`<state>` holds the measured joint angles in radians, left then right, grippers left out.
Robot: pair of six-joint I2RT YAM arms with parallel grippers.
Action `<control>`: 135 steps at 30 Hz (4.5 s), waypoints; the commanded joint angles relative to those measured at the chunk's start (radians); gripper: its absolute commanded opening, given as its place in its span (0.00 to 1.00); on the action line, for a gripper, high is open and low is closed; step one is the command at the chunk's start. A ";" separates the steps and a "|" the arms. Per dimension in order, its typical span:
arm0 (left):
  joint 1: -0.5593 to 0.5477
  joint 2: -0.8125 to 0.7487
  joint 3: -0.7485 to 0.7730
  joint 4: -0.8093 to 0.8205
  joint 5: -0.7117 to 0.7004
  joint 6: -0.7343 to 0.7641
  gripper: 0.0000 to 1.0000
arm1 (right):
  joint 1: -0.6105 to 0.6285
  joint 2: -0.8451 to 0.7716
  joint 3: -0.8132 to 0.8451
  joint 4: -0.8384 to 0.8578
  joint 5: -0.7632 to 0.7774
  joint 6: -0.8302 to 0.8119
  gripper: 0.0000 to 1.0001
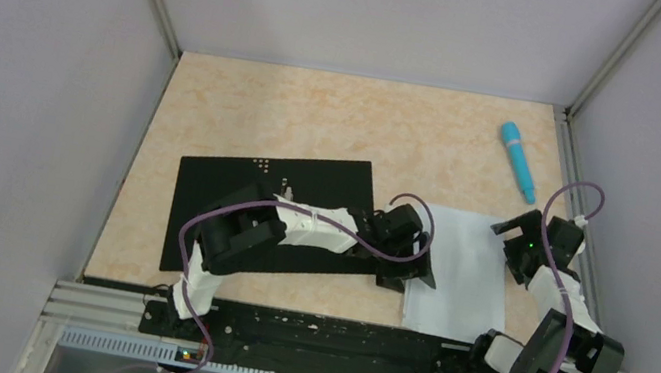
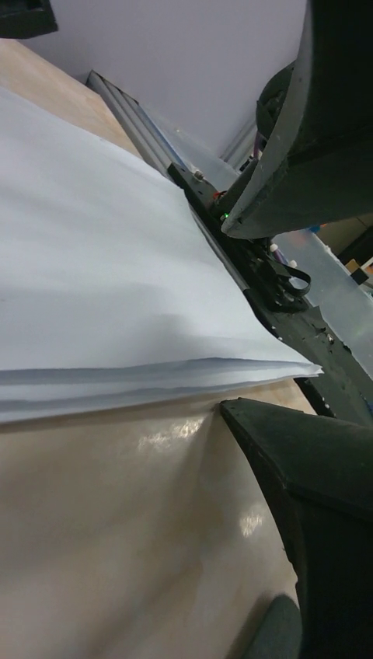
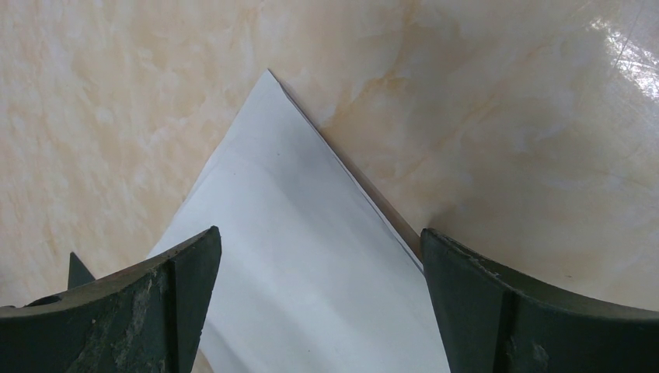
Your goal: Put the files into the folder
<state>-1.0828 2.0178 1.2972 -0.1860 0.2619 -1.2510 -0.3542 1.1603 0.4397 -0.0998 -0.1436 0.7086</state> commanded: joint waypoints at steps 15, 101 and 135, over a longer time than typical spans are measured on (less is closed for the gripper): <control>-0.087 0.018 -0.159 0.121 -0.106 -0.185 0.70 | 0.010 0.020 -0.035 -0.171 -0.015 -0.047 0.99; 0.482 -0.537 0.333 0.106 0.472 0.181 0.00 | 0.417 -0.272 0.200 0.409 -0.469 0.724 0.99; 0.470 -0.944 -0.188 0.080 0.304 0.472 0.00 | 0.573 -0.383 0.455 0.150 -0.513 0.272 0.75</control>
<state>-0.6151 1.0672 1.1416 -0.2092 0.5892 -0.8967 0.2077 0.7467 0.8413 0.0830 -0.6575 1.1603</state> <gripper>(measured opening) 0.012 0.784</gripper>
